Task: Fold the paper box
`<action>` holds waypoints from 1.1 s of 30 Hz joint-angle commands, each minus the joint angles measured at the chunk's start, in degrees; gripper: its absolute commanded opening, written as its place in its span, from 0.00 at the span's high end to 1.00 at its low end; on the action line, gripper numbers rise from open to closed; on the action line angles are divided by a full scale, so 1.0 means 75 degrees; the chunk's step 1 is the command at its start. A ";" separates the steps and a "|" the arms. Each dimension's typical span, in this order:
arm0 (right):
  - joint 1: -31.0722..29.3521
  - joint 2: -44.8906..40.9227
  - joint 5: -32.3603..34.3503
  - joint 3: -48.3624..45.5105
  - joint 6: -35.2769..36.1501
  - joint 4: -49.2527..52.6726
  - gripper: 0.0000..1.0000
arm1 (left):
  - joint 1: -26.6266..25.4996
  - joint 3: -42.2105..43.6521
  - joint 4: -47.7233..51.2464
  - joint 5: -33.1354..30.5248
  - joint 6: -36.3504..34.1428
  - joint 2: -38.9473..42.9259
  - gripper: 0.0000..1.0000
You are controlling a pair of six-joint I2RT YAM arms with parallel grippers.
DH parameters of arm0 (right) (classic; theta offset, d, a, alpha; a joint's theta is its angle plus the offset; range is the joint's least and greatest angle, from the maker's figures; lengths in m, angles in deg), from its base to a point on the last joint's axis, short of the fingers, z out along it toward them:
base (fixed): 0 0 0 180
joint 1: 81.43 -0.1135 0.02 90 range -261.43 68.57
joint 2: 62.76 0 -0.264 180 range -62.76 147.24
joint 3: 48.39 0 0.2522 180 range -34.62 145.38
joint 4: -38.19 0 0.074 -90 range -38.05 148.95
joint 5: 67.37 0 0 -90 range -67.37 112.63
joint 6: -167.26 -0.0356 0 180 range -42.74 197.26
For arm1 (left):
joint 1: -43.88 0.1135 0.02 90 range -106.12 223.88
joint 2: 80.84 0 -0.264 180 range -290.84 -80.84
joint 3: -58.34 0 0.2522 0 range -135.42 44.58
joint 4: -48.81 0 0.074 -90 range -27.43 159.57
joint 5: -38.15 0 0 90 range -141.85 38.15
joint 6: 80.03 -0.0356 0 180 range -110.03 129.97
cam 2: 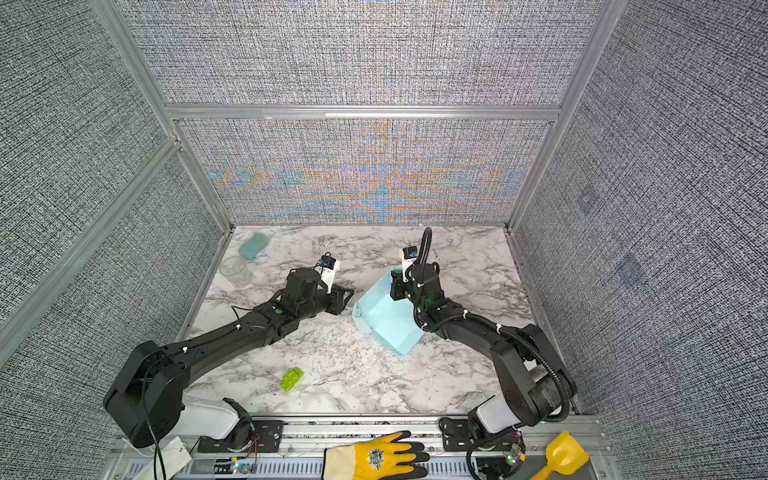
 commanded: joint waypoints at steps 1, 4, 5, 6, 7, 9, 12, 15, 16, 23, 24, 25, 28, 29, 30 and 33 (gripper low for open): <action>-0.0007 0.0068 0.0131 0.0084 0.0002 0.0250 1.00 | 0.0004 -0.0411 0.0513 0.0300 -0.0898 -0.0155 0.58; -0.0010 0.0096 0.0150 0.0116 0.0007 0.0299 1.00 | 0.0004 -0.0882 0.0888 0.0798 -0.1506 -0.0398 0.58; -0.0004 0.0112 0.0176 0.0122 0.0010 0.0314 1.00 | 0.0004 -0.1016 0.0952 0.1110 -0.1766 -0.0523 0.58; -0.0010 0.0137 0.0197 0.0155 0.0002 0.0334 1.00 | -0.0009 -0.1214 0.1146 0.1255 -0.1829 -0.0680 0.58; -0.0010 0.0160 0.0204 0.0175 0.0003 0.0355 1.00 | -0.0008 -0.1424 0.1391 0.1305 -0.1831 -0.0832 0.58; -0.0003 0.0199 0.0235 0.0221 -0.0027 0.0379 1.00 | -0.0059 -0.1792 0.1800 0.1251 -0.1936 -0.1113 0.58; 0.0000 0.0238 0.0240 0.0282 -0.0062 0.0415 1.00 | -0.0148 -0.1823 0.1777 0.1065 -0.1948 -0.1160 0.59; 0.0008 0.0328 0.0282 0.0368 -0.0068 0.0534 1.00 | -0.0261 -0.1875 0.1814 0.0976 -0.2034 -0.1155 0.59; 0.0002 0.0345 0.0287 0.0388 -0.0070 0.0544 1.00 | -0.0321 -0.1929 0.1882 0.0866 -0.2079 -0.1177 0.59; 0.0002 0.0367 0.0352 0.0383 -0.0158 0.0539 1.00 | -0.0773 -0.2445 0.2529 -0.0347 -0.2339 -0.1623 0.62; 0.0002 0.0355 0.0353 0.0366 -0.0167 0.0530 1.00 | -0.0830 -0.2514 0.2600 -0.0628 -0.2325 -0.1700 0.64; 0.0002 0.0342 0.0344 0.0362 -0.0165 0.0525 1.00 | -0.0874 -0.2568 0.2650 -0.0838 -0.2325 -0.1770 0.66; 0.0005 0.0288 0.0360 0.0336 -0.0173 0.0520 1.00 | -0.0974 -0.2701 0.2801 -0.1401 -0.2347 -0.1907 0.70; 0.0014 0.0280 0.0364 0.0320 -0.0179 0.0515 1.00 | -0.1001 -0.2714 0.2799 -0.1519 -0.2346 -0.1922 0.72; 0.0014 0.0273 0.0376 0.0316 -0.0176 0.0521 1.00 | -0.1034 -0.2714 0.2769 -0.1606 -0.2335 -0.1922 0.73; 0.0034 0.0238 0.0396 0.0275 -0.0175 0.0503 1.00 | -0.1137 -0.2744 0.2708 -0.1822 -0.2376 -0.1965 0.76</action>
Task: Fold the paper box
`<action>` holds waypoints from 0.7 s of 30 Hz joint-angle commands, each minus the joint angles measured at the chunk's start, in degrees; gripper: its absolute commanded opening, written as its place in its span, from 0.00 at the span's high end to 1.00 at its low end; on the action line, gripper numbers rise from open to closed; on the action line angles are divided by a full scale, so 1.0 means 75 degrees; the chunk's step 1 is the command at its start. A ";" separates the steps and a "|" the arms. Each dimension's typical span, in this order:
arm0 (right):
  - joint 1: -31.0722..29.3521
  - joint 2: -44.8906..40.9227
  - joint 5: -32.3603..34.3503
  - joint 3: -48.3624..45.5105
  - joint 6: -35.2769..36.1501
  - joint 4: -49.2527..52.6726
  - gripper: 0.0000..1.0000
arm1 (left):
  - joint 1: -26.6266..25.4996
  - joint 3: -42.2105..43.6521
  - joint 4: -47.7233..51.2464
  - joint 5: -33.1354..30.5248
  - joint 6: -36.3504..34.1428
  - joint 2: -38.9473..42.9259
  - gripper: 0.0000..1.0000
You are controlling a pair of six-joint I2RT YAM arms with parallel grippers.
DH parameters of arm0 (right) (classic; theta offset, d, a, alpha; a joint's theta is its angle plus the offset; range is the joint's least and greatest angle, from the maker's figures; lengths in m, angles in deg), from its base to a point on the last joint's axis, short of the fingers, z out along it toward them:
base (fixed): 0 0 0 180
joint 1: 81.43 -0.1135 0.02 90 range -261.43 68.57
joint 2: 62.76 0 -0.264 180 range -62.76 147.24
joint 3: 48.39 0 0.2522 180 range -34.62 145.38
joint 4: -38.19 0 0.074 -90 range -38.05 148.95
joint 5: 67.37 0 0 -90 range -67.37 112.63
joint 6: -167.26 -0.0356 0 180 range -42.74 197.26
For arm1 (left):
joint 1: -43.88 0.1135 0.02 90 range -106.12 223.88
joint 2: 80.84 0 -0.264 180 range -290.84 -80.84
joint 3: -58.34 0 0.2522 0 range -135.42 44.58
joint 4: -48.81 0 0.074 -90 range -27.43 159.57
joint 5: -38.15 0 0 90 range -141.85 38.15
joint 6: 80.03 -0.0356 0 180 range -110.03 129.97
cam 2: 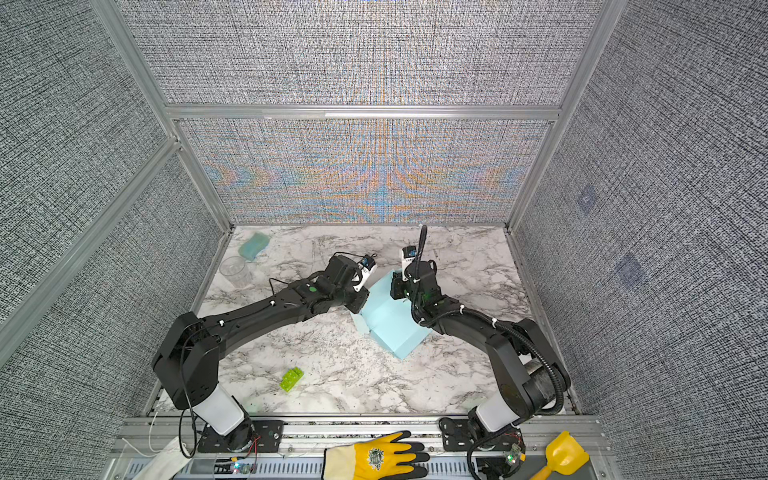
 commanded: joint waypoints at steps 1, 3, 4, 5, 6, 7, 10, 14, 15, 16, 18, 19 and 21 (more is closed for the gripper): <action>0.0005 -0.0068 0.0088 -0.0047 -0.0074 -0.0059 1.00 | -0.0111 -0.0091 0.0068 -0.0604 -0.0091 -0.0074 0.76; 0.0011 -0.0080 0.0107 -0.0088 -0.0097 -0.0113 1.00 | -0.0204 -0.0173 0.0128 -0.0786 -0.0151 -0.0172 0.78; 0.0016 -0.0085 0.0107 -0.0094 -0.0108 -0.0122 1.00 | -0.0250 -0.0208 0.0141 -0.0849 -0.0173 -0.0219 0.79; 0.0016 -0.0082 0.0097 -0.0106 -0.0112 -0.0139 1.00 | -0.0302 -0.0243 0.0152 -0.0915 -0.0202 -0.0272 0.80; 0.0016 -0.0082 0.0094 -0.0118 -0.0115 -0.0153 1.00 | -0.0356 -0.0269 0.0135 -0.0993 -0.0231 -0.0319 0.81; 0.0016 -0.0088 0.0105 -0.0126 -0.0127 -0.0165 1.00 | -0.0395 -0.0302 0.0129 -0.1042 -0.0251 -0.0375 0.81; 0.0028 -0.0103 0.0108 -0.0137 -0.0144 -0.0182 1.00 | -0.0524 -0.0454 0.0211 -0.1306 -0.0331 -0.0553 0.85; 0.0038 -0.0160 0.0108 -0.0195 -0.0150 -0.0206 1.00 | -0.0634 -0.0612 0.0268 -0.1568 -0.0455 -0.0698 0.89; 0.0040 -0.0161 0.0107 -0.0199 -0.0150 -0.0212 1.00 | -0.0645 -0.0636 0.0281 -0.1601 -0.0475 -0.0721 0.90; 0.0040 -0.0185 0.0099 -0.0224 -0.0153 -0.0221 1.00 | -0.0666 -0.0673 0.0303 -0.1650 -0.0491 -0.0745 0.92; 0.0040 -0.0243 0.0078 -0.0272 -0.0151 -0.0259 1.00 | -0.0692 -0.0748 0.0382 -0.1791 -0.0452 -0.0794 0.97; 0.0051 -0.0306 0.0059 -0.0314 -0.0159 -0.0291 1.00 | -0.0693 -0.0762 0.0422 -0.1861 -0.0479 -0.0796 1.00; 0.0084 -0.0425 -0.0001 -0.0364 -0.0154 -0.0316 0.95 | -0.0705 -0.0691 0.0364 -0.2019 -0.0510 -0.0735 1.00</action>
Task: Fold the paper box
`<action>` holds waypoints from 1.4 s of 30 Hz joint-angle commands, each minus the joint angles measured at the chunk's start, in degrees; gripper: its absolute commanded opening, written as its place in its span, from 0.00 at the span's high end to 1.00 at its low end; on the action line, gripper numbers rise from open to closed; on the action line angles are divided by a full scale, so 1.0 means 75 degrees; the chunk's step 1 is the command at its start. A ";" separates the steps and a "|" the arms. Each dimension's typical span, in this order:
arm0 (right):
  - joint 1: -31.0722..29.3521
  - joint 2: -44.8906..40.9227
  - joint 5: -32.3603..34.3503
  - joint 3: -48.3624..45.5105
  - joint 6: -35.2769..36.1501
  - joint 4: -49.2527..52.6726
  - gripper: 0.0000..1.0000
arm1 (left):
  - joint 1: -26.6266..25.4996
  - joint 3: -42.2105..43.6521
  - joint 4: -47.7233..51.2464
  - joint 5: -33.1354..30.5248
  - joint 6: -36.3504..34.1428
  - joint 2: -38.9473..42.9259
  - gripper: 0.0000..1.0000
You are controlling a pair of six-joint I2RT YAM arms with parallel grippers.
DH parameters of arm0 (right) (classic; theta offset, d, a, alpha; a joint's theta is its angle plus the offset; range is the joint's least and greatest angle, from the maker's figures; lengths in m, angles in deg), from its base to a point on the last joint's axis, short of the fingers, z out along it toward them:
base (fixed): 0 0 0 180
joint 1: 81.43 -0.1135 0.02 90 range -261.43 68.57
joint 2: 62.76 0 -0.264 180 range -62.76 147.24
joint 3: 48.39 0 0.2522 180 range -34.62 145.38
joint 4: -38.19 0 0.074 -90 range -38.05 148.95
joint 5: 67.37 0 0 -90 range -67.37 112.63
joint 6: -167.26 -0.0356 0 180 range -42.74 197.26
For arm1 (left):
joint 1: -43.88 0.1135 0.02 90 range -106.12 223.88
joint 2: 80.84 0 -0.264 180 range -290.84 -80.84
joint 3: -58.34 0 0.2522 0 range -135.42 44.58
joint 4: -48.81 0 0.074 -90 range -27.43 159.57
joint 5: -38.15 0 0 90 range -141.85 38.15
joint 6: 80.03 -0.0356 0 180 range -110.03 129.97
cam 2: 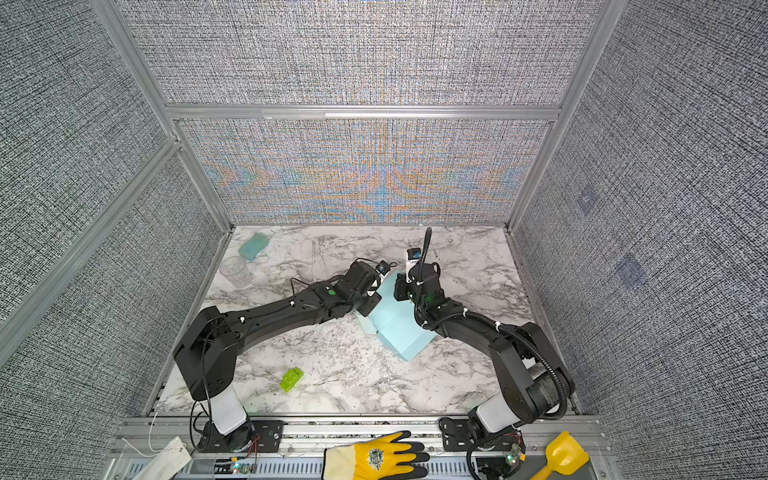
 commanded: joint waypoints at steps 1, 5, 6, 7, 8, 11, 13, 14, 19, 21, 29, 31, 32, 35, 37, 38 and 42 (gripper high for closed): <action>0.0040 -0.0195 -0.0142 -0.0048 -0.0065 -0.0234 0.91 | 0.0003 0.0074 -0.0053 -0.0549 -0.0044 0.0076 1.00; 0.0194 -0.0535 -0.0488 -0.0147 -0.0076 -0.0247 0.73 | 0.0006 0.0195 -0.0135 -0.1049 -0.0164 0.0121 1.00; 0.0236 -0.0655 -0.0587 -0.0192 -0.0070 -0.0270 0.69 | 0.0000 0.0195 -0.0150 -0.1110 -0.0229 0.0097 1.00; 0.0294 -0.0804 -0.0724 -0.0242 -0.0075 -0.0309 0.65 | -0.0004 0.0195 -0.0160 -0.1181 -0.0296 0.0071 1.00; 0.0360 -0.0972 -0.0812 -0.0292 -0.0096 -0.0307 0.61 | 0.0005 0.0217 -0.0221 -0.1236 -0.0365 0.0059 1.00; 0.0747 -0.1217 -0.1345 -0.0333 -0.0177 -0.0262 0.51 | 0.0003 0.0287 -0.0415 -0.1494 -0.0610 0.0044 1.00; 0.1086 -0.1117 -0.1881 -0.0270 -0.0226 -0.0178 0.48 | -0.0005 0.0315 -0.0576 -0.1641 -0.0815 0.0033 1.00; 0.1262 -0.1030 -0.2214 -0.0250 -0.0265 -0.0176 0.47 | 0.0017 0.0312 -0.0637 -0.1706 -0.0947 0.0032 1.00; 0.1845 -0.0501 -0.3210 -0.0272 -0.0351 -0.0551 0.45 | 0.0011 0.0534 -0.1266 -0.1978 -0.1726 0.0144 1.00; 0.2018 -0.0233 -0.3482 -0.0249 -0.0394 -0.0731 0.45 | 0.0015 0.0491 -0.1297 -0.2097 -0.1954 0.0092 1.00; 0.2413 0.0866 -0.4279 -0.0225 -0.0446 -0.1552 0.46 | 0.0004 0.0382 -0.1284 -0.2554 -0.2428 0.0015 1.00; 0.2413 0.1056 -0.4286 -0.0213 -0.0444 -0.1703 0.47 | 0.0006 0.0394 -0.1310 -0.2653 -0.2621 -0.0058 1.00; 0.2413 0.1163 -0.4314 -0.0207 -0.0470 -0.1815 0.47 | 0.0005 0.0385 -0.1338 -0.2687 -0.2727 -0.0111 1.00; 0.2413 0.1426 -0.4375 -0.0138 -0.0549 -0.2093 0.48 | 0.0005 0.0274 -0.1288 -0.2700 -0.2932 -0.0314 1.00; 0.2411 0.1521 -0.4416 -0.0099 -0.0477 -0.2135 0.48 | -0.0005 0.0219 -0.1285 -0.2670 -0.3030 -0.0366 1.00; 0.2410 0.1564 -0.4407 -0.0092 -0.0457 -0.2181 0.49 | -0.0007 0.0230 -0.1315 -0.2649 -0.3091 -0.0355 1.00; 0.2402 0.1732 -0.4511 -0.0016 -0.0391 -0.2310 0.49 | -0.0006 0.0265 -0.1346 -0.2611 -0.3353 -0.0319 1.00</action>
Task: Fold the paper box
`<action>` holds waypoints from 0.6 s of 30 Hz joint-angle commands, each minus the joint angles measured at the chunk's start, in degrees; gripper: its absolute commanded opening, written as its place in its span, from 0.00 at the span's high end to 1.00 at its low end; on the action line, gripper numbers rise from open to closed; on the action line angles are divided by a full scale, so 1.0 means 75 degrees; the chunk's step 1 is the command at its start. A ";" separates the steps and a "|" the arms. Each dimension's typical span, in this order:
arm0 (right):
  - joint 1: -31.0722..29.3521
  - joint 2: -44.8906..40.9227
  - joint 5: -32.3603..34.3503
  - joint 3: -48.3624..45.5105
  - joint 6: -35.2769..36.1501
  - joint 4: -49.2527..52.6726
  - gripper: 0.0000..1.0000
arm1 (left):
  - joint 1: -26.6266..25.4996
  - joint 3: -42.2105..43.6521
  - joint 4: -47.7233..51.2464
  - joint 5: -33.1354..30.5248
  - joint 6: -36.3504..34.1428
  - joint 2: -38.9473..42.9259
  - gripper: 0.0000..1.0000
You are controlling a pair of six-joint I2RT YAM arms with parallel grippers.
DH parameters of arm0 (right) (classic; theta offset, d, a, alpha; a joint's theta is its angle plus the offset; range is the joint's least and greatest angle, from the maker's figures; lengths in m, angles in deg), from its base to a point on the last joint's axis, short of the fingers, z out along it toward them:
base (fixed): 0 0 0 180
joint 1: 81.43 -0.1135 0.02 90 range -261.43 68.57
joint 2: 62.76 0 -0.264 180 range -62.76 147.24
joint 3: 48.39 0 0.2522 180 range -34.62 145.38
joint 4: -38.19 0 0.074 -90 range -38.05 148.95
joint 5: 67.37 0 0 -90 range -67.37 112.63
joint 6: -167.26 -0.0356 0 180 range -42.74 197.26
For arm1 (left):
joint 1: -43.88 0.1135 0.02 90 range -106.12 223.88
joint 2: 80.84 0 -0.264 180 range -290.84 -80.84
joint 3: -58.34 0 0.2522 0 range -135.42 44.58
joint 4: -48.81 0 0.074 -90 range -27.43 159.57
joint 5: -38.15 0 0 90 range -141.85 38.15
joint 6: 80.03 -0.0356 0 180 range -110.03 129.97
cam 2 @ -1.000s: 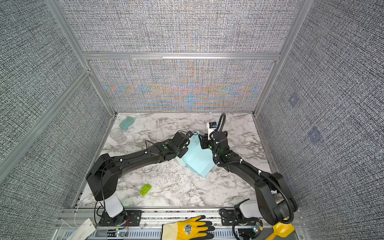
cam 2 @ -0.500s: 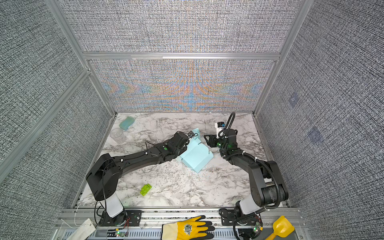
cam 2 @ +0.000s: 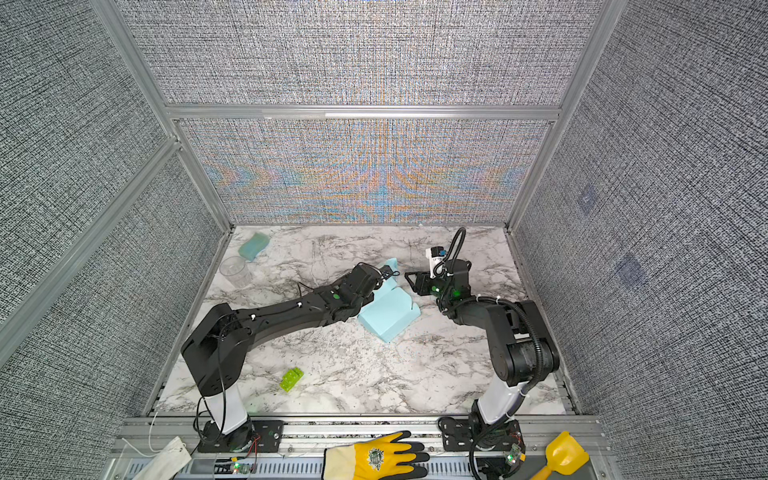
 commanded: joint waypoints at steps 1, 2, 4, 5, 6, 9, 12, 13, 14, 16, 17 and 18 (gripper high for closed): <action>-0.0023 0.0086 -0.0215 0.0064 0.0089 -0.0480 0.49 | 0.0015 -0.0034 -0.0167 -0.0072 -0.0398 0.0001 1.00; -0.0023 0.0103 -0.0251 0.0061 0.0128 -0.0531 0.49 | 0.0015 -0.0057 -0.0138 -0.0062 -0.0457 -0.0013 1.00; -0.0023 0.0136 -0.0272 0.0100 0.0214 -0.0502 0.49 | 0.0015 -0.0093 -0.0089 -0.0038 -0.0505 -0.0064 1.00; -0.0023 0.0149 -0.0272 0.0142 0.0253 -0.0456 0.49 | 0.0009 -0.0122 -0.0063 -0.0065 -0.0533 -0.0103 1.00; -0.0023 0.0164 -0.0289 0.0154 0.0284 -0.0445 0.49 | 0.0015 -0.0156 -0.0025 -0.0088 -0.0537 -0.0138 1.00; -0.0080 0.0232 -0.0334 0.0153 0.0404 -0.0448 0.49 | 0.0002 -0.0222 0.0046 -0.0137 -0.0566 -0.0211 1.00; -0.0195 0.0206 -0.0354 0.0150 0.0560 -0.0502 0.49 | -0.0008 -0.0258 0.0109 -0.0182 -0.0607 -0.0248 1.00; -0.0221 0.0191 -0.0343 0.0145 0.0604 -0.0505 0.49 | 0.0000 -0.0269 0.0119 -0.0195 -0.0619 -0.0248 1.00; -0.0253 0.0153 -0.0342 0.0140 0.0675 -0.0508 0.49 | -0.0002 -0.0269 0.0112 -0.0196 -0.0628 -0.0247 1.00; -0.0303 0.0097 -0.0291 0.0141 0.0797 -0.0476 0.49 | 0.0002 -0.0259 0.0110 -0.0173 -0.0631 -0.0225 1.00; -0.0338 0.0036 -0.0240 0.0156 0.0917 -0.0429 0.49 | -0.0002 -0.0247 0.0099 -0.0175 -0.0640 -0.0224 1.00; -0.0367 0.0014 -0.0180 0.0173 0.0985 -0.0385 0.49 | 0.0000 -0.0257 0.0104 -0.0184 -0.0644 -0.0224 1.00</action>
